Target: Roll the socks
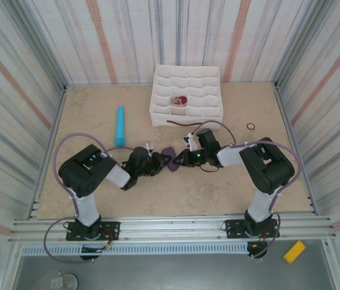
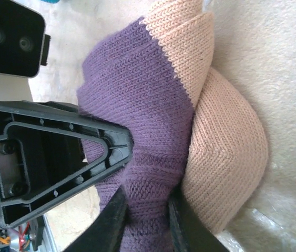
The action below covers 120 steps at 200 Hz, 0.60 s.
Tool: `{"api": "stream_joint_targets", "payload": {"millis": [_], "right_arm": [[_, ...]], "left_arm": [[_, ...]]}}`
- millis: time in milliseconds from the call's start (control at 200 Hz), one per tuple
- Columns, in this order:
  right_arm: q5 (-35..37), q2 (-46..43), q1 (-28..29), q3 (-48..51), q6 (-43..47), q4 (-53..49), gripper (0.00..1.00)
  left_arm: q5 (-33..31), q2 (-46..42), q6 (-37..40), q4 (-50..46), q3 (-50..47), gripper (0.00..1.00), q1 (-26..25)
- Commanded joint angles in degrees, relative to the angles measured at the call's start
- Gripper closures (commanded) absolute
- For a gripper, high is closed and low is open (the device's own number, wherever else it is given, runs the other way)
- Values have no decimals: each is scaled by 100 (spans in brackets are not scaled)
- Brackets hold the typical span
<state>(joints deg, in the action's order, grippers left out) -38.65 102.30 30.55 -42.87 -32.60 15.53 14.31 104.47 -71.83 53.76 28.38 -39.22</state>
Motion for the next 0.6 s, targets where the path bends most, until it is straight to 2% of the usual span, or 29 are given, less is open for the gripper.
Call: {"api": "stream_joint_targets", "payload": {"millis": [0,75,225,451,596], "right_arm": [[328,-24,-72,165,-46,-1174,66],[224,-159,-126,45,-36,-1382,55],[318,-452,-231,-281,41,-2027,44],[368,-569,-356,-778,193,-2936,36],[394,-383,-356,-893,193,-2928,32]], "left_arm": [[-168,-199,509,-1880,136,99,-103],[-175,-358,789,-2318,284,100,-81],[-30,-357,1021,-2519,396,100,15],[133,-251,1228,-2557,427,100,74],[151,-237,1308,-2528,453,100,81]]}}
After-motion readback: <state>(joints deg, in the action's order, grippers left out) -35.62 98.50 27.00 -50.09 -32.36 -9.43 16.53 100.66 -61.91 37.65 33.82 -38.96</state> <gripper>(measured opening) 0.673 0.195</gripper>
